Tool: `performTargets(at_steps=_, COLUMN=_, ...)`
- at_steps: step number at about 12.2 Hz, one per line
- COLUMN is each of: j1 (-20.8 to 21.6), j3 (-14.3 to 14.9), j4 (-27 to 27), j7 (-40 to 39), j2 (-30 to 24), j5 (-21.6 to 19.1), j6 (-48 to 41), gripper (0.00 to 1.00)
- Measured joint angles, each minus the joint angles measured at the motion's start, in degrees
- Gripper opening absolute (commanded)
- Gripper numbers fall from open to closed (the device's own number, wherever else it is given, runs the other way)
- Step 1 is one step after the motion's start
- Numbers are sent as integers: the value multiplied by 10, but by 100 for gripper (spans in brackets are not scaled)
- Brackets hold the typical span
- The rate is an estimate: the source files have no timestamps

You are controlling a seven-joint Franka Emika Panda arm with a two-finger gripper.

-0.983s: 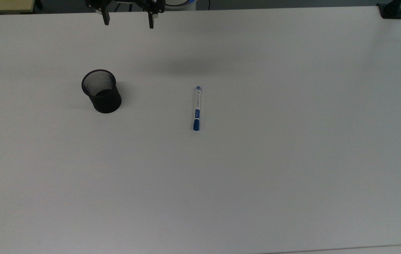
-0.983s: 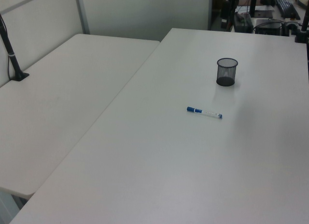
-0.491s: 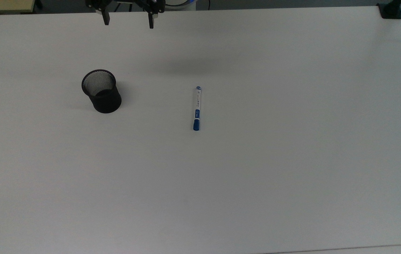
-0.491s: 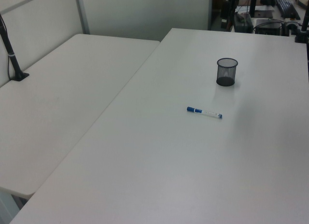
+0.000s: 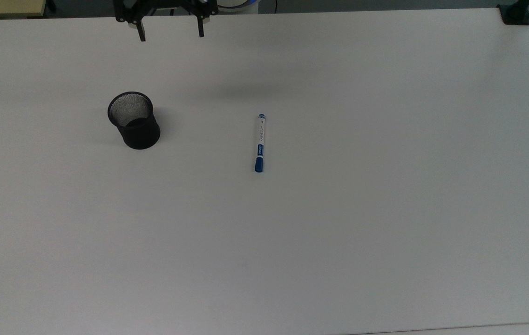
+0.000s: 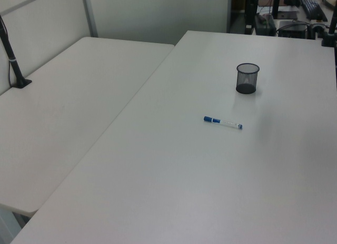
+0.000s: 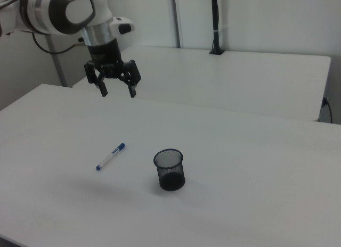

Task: Insert the marker
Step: 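Move the open gripper over the white marker and lower it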

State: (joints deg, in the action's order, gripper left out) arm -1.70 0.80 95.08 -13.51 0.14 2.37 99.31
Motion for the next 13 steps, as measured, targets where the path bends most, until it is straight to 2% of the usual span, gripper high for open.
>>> performTargets(at_steps=3, j1=5, j3=0, j4=12, j7=-16, j2=10, j5=0, j6=0, gripper=100)
performTargets(at_steps=5, j1=13, j3=-5, j4=16, j7=-4, j2=35, j5=-2, j6=17, gripper=100)
performTargets(at_steps=9, j1=56, j3=-16, j4=38, j7=122, j2=108, j5=-4, j6=120, gripper=100)
performTargets(at_steps=13, j1=90, j3=-16, j4=42, j7=204, j2=166, j5=-1, j6=167, gripper=98)
